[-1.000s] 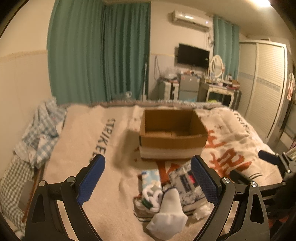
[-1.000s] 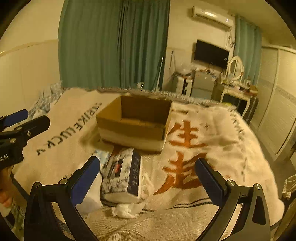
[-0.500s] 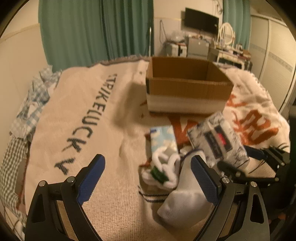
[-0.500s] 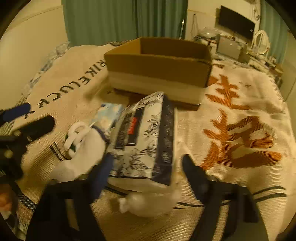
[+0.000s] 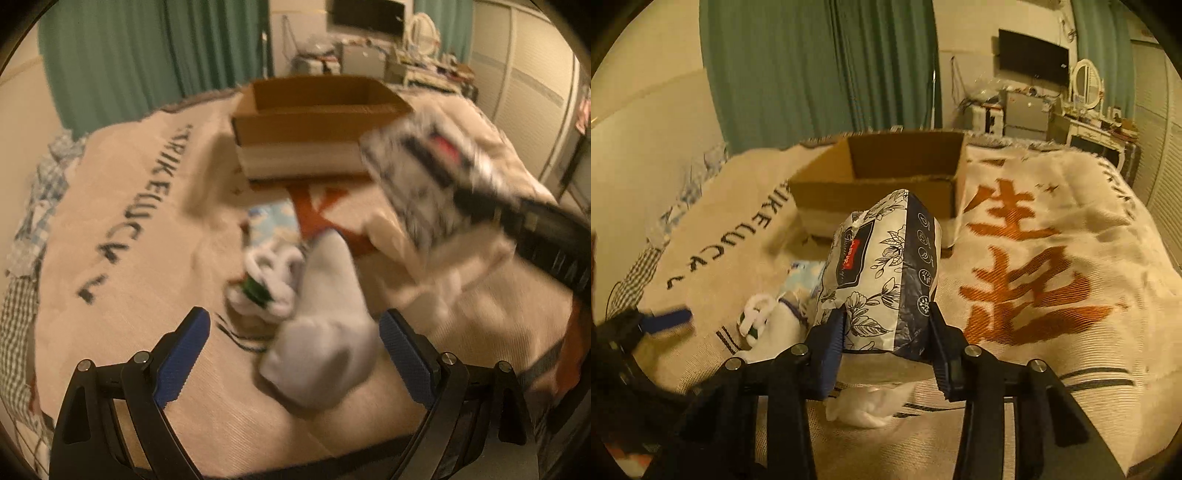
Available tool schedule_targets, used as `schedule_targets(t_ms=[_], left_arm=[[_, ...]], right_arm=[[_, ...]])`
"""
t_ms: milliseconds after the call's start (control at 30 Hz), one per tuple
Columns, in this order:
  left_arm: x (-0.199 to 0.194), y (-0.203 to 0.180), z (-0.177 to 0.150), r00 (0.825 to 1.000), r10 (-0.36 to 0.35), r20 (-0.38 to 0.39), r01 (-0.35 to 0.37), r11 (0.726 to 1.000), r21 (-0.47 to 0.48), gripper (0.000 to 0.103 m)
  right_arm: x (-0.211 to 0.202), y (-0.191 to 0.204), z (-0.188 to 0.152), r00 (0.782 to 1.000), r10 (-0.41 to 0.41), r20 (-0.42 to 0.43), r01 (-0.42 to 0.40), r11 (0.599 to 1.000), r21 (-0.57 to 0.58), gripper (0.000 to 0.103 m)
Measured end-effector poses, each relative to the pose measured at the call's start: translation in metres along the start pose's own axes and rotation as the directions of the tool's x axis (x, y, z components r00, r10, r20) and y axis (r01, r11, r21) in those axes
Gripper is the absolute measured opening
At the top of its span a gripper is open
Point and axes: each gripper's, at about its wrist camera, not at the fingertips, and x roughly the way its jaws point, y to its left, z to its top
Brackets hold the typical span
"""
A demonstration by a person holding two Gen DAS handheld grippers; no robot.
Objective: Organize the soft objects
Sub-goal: 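Grasp the floral tissue pack with the right tool while the left tool grasps the white sock, then lower the tissue pack and sock into the box and open both tools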
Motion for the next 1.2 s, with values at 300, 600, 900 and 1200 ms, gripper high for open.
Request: schedule_targets(t_ms=[300,600,900,1200], left_arm=[[0.05,-0.011,-0.012,0.985,-0.02,-0.17,0.025,0.999,0.026,0.079],[0.036,-0.007,-0.015,0.992,-0.043,-0.121,0.047,0.998,0.037,0.063],[-0.038,0.009,0.026,0.992,-0.062,0.109,0.06,0.998,0.016,0.063],[-0.064,0.032,0.129,0.954,-0.123,0.274,0.118,0.992,0.034,0.063]], right_arm=[[-0.015,-0.011,-0.005,1.0,-0.026,0.014,0.026,1.0,0.001,0.041],[-0.024,-0.014,-0.006,0.999,-0.036,0.028,0.036,0.999,0.004,0.041],[-0.06,-0.011,0.017,0.993,-0.022,0.113,0.023,1.0,-0.013,0.041],[-0.077,-0.014,0.1,0.974,0.017,0.227,-0.004,0.998,-0.057,0.041]])
